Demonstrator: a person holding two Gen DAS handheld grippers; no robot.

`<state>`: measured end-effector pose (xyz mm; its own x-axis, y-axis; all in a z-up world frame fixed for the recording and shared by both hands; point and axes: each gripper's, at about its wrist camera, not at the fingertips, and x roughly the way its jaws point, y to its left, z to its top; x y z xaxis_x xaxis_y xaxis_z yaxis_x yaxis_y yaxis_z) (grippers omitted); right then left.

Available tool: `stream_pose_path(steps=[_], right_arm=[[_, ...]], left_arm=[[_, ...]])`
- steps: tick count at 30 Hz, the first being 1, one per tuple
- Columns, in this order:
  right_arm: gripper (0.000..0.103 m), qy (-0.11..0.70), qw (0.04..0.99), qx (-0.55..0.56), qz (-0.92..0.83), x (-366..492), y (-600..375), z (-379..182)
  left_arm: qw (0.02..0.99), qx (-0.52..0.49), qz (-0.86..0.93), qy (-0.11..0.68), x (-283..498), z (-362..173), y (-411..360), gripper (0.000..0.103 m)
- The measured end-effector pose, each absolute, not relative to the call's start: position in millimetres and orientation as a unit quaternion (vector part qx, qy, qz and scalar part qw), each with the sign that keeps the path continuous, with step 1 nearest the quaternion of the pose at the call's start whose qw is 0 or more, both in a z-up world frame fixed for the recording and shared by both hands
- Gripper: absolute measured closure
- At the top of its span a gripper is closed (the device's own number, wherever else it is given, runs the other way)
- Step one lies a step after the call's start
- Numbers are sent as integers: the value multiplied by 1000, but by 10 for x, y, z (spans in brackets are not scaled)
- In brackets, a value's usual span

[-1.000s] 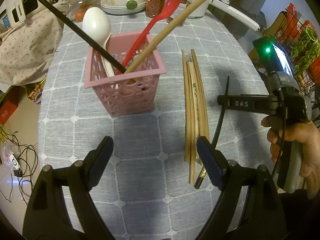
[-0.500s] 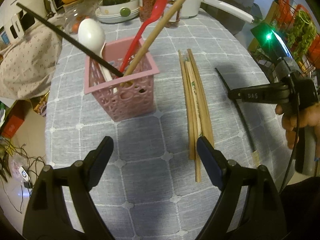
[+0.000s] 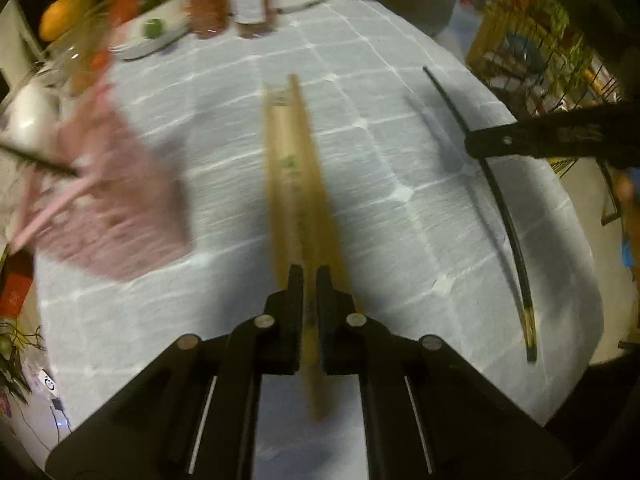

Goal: Organize utensils
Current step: 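Grasp one wooden chopstick from the pile with the left tool, then lift the wooden chopstick with the left tool while the right tool lifts the black chopstick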

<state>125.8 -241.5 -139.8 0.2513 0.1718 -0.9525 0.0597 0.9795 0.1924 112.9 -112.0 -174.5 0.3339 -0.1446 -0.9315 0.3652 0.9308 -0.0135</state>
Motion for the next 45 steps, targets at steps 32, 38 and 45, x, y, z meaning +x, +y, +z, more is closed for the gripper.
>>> stream_pose_path(steps=[32, 38, 45], right_arm=[[96, 608, 772, 184, 34, 1148, -2938, -1470], [88, 624, 756, 200, 21, 1178, -3021, -1607], [78, 632, 750, 195, 18, 1219, -3000, -1691]], left_arm=[[800, 81, -26, 594, 2490, -1903, -1664, 96], [791, 66, -29, 608, 2608, -1971, -1599, 94], [791, 100, -44, 602, 2520, -1986, -1664, 95]])
